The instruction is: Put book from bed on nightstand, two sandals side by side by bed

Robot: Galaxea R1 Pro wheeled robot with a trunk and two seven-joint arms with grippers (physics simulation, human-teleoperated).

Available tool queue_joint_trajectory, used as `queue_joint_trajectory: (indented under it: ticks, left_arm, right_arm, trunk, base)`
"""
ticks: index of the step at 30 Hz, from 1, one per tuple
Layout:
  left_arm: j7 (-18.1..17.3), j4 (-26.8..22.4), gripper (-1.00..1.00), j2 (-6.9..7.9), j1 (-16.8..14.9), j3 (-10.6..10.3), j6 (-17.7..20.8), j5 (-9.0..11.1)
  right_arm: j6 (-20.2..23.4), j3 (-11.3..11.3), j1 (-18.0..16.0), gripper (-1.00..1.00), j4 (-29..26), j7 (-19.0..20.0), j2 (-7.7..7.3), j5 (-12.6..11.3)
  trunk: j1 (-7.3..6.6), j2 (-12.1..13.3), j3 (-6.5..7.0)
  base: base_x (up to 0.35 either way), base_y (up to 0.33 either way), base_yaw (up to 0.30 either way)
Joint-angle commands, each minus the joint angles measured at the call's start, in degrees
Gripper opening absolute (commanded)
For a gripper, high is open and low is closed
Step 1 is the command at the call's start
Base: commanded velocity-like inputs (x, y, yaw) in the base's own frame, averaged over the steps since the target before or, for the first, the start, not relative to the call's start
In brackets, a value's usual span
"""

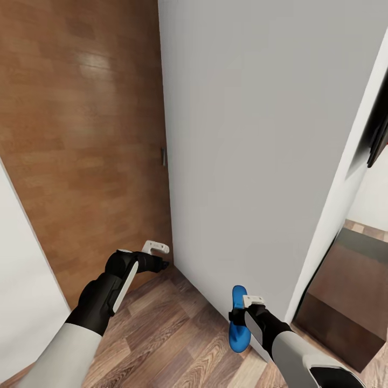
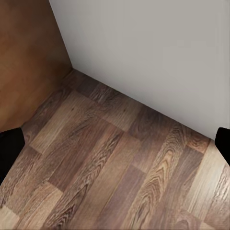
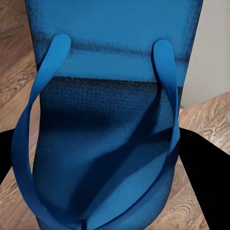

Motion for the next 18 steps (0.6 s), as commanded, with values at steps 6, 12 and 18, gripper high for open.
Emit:
queue_joint_trajectory:
  ticks: [6, 12, 18]
  left_arm:
    - [-0.24, -0.05, 1.0, 0.0, -0.05, 0.01, 0.2, -0.22]
    - [-0.24, -0.05, 1.0, 0.0, -0.08, 0.01, 0.23, -0.22]
    - [-0.24, -0.05, 1.0, 0.0, -0.06, 0.01, 0.2, -0.22]
  right_arm:
    - [0.27, -0.38, -0.02, -1.0, -0.08, -0.15, 0.09, 0.0]
    - [0.27, -0.42, 0.0, -1.0, -0.06, -0.15, 0.07, 0.01]
    - [0.27, -0.43, -0.01, -1.0, -0.06, -0.14, 0.06, -0.03]
  trunk:
    - [-1.33, 2.38, 0.7]
    - [-2.64, 4.79, 1.72]
    - [-3.96, 7.19, 2.79]
  base:
    - [0.0, 0.0, 0.0]
    - [0.0, 0.0, -0.098]
    - [0.0, 0.0, -0.244]
